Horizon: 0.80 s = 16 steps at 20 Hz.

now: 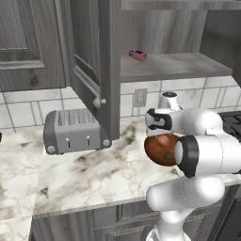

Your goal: Open the cabinet. Pick the kiwi and peach from the cabinet and place them into the bowl. Then close the cabinet.

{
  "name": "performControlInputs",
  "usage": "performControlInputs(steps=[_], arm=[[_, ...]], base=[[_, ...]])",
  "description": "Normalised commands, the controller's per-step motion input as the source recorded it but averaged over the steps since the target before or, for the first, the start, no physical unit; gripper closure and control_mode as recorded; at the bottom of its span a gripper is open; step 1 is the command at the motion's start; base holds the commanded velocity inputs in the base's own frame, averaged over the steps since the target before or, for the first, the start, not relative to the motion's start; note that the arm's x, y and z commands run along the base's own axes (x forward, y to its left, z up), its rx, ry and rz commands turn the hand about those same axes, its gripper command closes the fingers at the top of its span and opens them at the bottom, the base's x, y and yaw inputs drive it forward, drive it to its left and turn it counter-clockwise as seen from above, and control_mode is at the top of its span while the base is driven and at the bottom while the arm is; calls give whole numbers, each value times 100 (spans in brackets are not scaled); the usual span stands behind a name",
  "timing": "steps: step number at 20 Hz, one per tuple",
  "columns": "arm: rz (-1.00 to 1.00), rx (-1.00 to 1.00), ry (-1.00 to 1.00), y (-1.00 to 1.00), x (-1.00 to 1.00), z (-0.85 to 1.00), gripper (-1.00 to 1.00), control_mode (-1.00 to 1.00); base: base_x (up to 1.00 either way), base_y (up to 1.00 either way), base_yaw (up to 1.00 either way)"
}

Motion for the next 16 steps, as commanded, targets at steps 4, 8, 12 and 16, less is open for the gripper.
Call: performControlInputs(steps=[4, 8, 12, 16], arm=[[0, 0, -7, 0, -11, 18, -100, -100], [0, 0, -22, 0, -74, 78, -100, -100], [3, 0, -50, 0, -100, 100, -100, -100], [8, 0, -52, 3, -100, 100, -100, -100]], base=[[0, 0, 0], [0, 0, 0], [0, 0, 0], [0, 0, 0]])
